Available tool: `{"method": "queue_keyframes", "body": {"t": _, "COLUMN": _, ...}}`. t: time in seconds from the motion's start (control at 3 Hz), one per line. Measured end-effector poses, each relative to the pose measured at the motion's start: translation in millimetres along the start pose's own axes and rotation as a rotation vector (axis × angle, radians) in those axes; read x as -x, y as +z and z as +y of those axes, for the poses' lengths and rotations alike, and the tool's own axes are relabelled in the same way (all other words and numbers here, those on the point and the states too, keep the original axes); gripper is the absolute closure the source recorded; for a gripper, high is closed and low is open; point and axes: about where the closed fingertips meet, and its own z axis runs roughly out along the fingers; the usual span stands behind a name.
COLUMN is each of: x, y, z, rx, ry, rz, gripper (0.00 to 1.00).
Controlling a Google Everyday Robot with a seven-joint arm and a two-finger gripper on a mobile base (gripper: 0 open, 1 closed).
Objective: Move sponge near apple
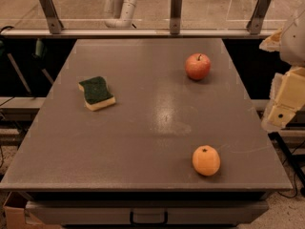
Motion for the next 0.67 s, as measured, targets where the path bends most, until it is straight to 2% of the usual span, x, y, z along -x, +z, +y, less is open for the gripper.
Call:
{"method": "queue_keyframes", "body": {"t": 0.33, "x": 0, "y": 0, "z": 0, "rx": 0.0, "ry": 0.0, "rz": 0.0, "gripper": 0.0}}
{"method": "queue_keyframes", "body": {"t": 0.67, "x": 35, "y": 20, "z": -3, "rx": 0.018, "ry": -0.061, "rz": -0.067, "gripper": 0.0}}
